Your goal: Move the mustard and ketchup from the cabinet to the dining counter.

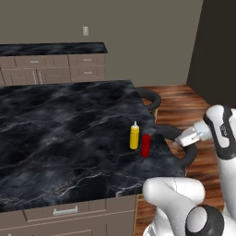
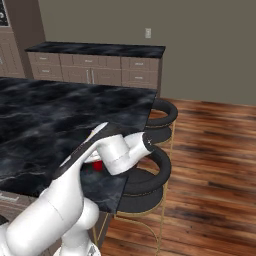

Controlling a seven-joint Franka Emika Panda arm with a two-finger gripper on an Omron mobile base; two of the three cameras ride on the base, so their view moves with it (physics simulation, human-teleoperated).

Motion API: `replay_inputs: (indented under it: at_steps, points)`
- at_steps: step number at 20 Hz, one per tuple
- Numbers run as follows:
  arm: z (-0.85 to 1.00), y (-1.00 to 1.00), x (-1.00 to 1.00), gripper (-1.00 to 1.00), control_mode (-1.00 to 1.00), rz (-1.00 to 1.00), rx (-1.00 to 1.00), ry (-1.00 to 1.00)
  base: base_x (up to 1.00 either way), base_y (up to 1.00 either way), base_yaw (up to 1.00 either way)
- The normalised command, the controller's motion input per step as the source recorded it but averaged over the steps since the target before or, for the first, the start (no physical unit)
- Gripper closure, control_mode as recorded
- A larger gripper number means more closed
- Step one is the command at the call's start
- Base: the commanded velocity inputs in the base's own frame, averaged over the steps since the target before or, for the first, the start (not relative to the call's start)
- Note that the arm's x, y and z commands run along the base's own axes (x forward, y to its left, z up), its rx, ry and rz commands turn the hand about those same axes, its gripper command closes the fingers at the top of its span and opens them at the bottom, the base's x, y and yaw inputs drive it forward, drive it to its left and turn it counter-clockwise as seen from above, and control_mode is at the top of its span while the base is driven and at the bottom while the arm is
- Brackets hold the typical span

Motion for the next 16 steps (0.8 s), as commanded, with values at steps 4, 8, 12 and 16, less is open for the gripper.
replay_inputs:
  at_steps: [4,8,12,16]
  points:
    - [0.29,0.0,-0.52,-1.0,-1.0,-0.22,-0.11,0.12,0.0,0.0,0.0]
    - [0.28,0.0,-0.52,-1.0,-1.0,-0.26,-0.09,0.1,0.0,0.0,0.0]
    - [0.34,0.0,-0.48,-1.0,-1.0,-0.24,-0.1,0.14,0.0,0.0,0.0]
    - [0.38,0.03,-0.49,-1.0,-1.0,-0.18,-0.13,0.12,0.0,0.0,0.0]
